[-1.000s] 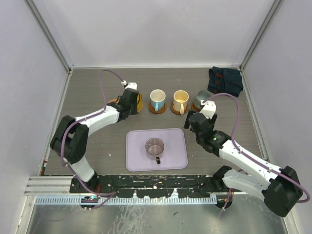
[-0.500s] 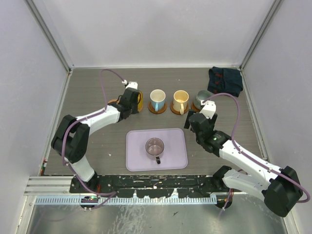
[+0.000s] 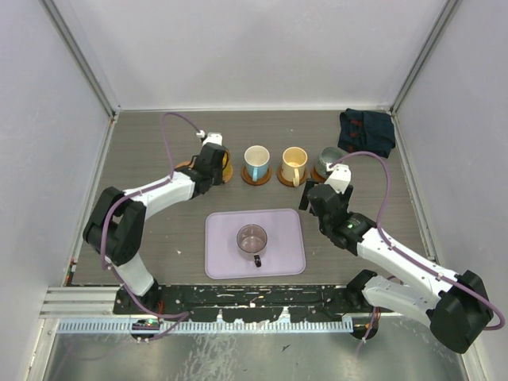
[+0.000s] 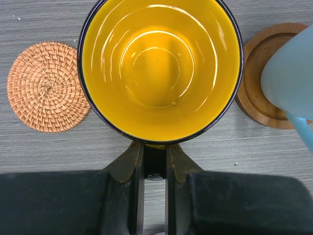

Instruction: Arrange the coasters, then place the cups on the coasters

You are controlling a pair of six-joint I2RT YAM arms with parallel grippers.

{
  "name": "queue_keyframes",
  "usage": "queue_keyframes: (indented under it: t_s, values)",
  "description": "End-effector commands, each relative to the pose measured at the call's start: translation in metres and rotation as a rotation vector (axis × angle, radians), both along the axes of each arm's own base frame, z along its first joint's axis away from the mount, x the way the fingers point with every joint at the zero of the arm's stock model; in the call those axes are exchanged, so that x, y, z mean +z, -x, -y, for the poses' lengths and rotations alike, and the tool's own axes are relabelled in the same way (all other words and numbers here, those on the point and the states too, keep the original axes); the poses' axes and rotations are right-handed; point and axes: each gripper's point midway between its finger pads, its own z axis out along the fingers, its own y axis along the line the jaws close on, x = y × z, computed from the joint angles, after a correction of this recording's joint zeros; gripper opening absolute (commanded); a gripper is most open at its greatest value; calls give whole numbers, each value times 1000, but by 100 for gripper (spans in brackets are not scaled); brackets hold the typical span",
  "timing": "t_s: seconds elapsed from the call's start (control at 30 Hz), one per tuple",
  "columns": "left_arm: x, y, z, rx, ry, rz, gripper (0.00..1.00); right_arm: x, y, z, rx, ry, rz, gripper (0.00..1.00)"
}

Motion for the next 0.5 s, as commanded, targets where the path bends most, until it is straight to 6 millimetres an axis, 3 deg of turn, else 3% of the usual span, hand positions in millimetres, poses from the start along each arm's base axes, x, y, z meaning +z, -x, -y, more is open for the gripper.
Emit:
queue_keyframes:
  t_s: [0.0,0.47]
  values:
    - [45,-24,2,43,76,164,0,15,-5,-4,-7,-38,39,82]
    - [38,-25,-3,70,84,161,0,9,-4,-5,0,-40,23,82]
